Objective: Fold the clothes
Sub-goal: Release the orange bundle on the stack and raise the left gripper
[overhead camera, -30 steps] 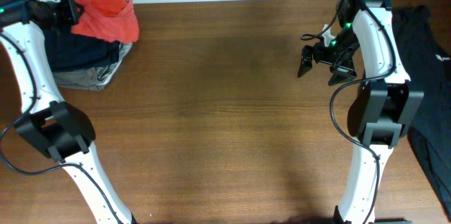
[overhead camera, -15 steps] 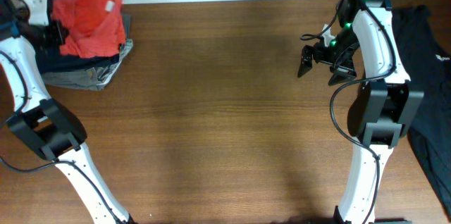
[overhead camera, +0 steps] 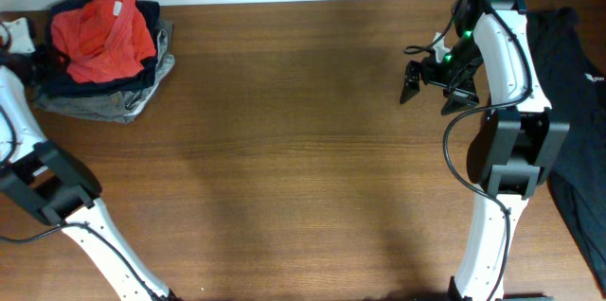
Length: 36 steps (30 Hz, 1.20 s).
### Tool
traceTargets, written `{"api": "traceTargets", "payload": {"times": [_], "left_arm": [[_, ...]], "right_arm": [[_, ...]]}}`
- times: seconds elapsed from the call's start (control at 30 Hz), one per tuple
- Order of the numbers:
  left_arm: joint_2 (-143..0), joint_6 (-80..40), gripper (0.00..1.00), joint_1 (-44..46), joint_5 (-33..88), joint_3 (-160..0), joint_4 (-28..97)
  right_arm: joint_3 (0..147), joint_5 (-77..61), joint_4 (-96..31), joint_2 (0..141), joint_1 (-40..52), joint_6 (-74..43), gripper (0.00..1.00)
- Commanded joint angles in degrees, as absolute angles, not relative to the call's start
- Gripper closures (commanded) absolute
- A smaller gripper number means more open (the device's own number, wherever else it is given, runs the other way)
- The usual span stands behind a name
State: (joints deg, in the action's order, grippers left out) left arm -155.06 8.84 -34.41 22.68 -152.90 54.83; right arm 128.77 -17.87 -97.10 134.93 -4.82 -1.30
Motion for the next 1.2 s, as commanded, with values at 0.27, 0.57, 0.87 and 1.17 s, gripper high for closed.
{"api": "traceTargets", "payload": {"times": [0.27, 0.57, 0.87, 1.17], "left_arm": [[-142.87, 2.9, 0.25, -34.11, 26.44, -154.82, 53.54], [-139.76, -5.58, 0.27, -29.78, 28.91, -154.39, 47.83], [-147.46, -5.56, 0.99, -20.99, 12.62, -152.92, 40.71], [-157.23, -5.58, 1.0, -14.04, 7.77, -152.92, 36.84]], "right_arm": [[128.46, -17.37, -97.36, 132.49, -4.45, -1.06, 0.01], [128.46, -17.37, -97.34, 132.49, -4.45, -1.04, 0.01], [128.46, -17.37, -97.34, 132.49, -4.45, -1.02, 0.01], [128.46, -17.37, -97.36, 132.49, -4.45, -0.84, 0.01]]}}
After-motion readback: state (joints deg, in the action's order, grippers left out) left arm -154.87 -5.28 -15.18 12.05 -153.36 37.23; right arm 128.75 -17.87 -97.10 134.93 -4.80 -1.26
